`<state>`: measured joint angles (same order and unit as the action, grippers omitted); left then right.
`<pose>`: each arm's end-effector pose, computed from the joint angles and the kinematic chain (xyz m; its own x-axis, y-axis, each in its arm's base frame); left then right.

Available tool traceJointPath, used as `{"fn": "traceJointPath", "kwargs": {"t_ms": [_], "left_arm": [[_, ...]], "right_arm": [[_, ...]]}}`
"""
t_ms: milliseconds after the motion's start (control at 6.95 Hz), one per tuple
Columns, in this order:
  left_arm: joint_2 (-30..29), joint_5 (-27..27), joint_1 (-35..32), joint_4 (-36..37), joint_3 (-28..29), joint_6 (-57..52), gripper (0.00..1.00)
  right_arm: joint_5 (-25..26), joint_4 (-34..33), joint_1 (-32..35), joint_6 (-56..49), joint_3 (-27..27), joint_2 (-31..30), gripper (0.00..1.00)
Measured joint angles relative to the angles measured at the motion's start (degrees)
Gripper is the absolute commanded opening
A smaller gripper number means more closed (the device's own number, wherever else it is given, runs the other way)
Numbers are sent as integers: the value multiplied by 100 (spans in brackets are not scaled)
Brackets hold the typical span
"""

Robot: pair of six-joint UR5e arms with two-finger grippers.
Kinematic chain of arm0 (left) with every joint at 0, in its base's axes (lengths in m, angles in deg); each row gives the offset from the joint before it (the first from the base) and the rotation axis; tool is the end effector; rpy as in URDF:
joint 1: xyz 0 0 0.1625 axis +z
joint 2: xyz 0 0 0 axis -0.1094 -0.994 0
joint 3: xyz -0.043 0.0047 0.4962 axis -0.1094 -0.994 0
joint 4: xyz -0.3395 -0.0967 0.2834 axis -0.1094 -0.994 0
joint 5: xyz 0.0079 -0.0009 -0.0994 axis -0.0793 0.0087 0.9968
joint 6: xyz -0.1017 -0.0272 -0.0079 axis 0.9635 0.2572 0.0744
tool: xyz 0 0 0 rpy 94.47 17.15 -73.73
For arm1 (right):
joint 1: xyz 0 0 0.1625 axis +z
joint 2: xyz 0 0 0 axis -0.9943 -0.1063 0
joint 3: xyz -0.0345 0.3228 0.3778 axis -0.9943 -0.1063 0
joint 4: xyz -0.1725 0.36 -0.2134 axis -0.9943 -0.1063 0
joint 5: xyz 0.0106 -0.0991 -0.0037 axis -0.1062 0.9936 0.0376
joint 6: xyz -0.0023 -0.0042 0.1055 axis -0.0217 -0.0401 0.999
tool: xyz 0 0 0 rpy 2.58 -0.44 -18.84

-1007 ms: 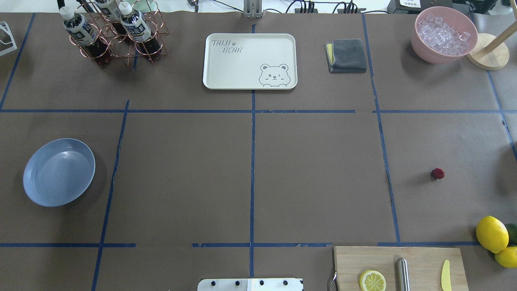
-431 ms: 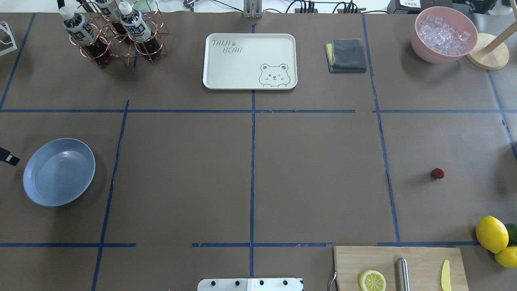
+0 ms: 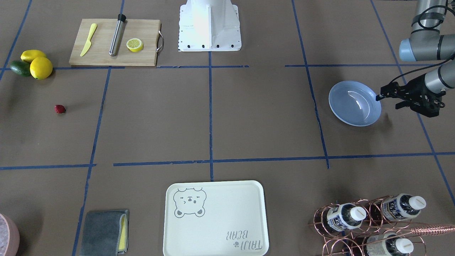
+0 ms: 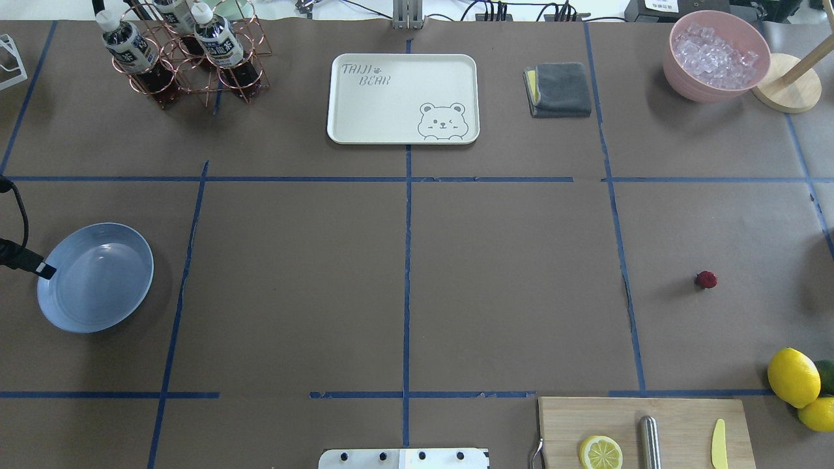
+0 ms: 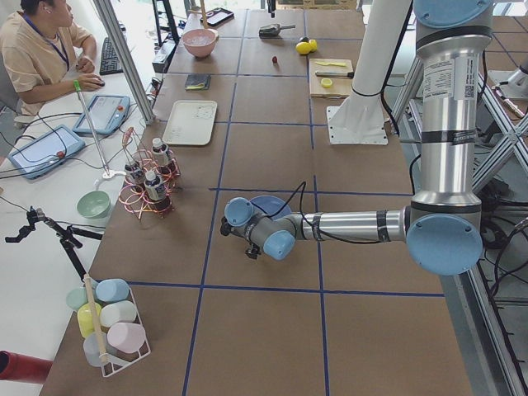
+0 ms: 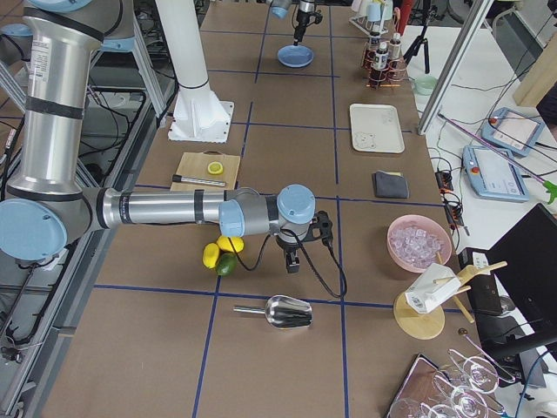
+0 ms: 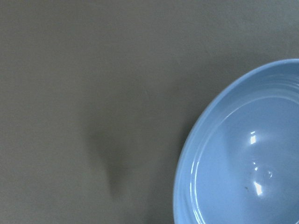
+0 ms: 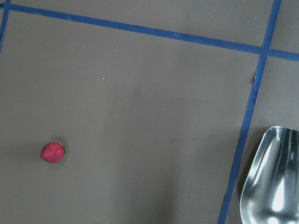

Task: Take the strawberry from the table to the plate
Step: 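Grip the rim of the light blue plate with the left gripper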

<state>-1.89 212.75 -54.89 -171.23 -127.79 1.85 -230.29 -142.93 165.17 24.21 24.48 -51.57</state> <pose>0.2072 -0.4760 0.7419 0.4737 0.2819 -0.8344 -0.2829 0.9459 0.1589 -0.0179 -0.4481 0.6841 0.5935 -0.2114 0.7766 0.1575 0.9767 0.1456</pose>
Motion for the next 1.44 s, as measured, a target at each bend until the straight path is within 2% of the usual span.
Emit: {"fn": "traceJointPath", "kwargs": {"t_ms": [144, 431, 575, 719, 863, 1150, 1438], "left_arm": [[-11, -14, 40, -8, 8, 36, 75], [-72, -20, 86, -8, 56, 55, 57], [-102, -23, 100, -9, 81, 63, 53], [-139, -25, 108, -6, 98, 99, 30], [-166, -25, 115, -2, 103, 143, 0], [-193, -23, 119, 6, 86, 189, 0], [-245, 35, 115, -1, -435, 844, 0]], "right_arm": [[0, 0, -6, 0, -4, 0, 100], [-2, 0, -17, 0, -8, 0, 100], [-5, 0, -24, 0, -9, 0, 100], [-6, 0, -33, 0, -9, 0, 100], [-2, 0, -43, 0, -10, 0, 100], [0, 0, -54, 0, -10, 0, 100], [0, 0, -58, 0, -10, 0, 100]]}}
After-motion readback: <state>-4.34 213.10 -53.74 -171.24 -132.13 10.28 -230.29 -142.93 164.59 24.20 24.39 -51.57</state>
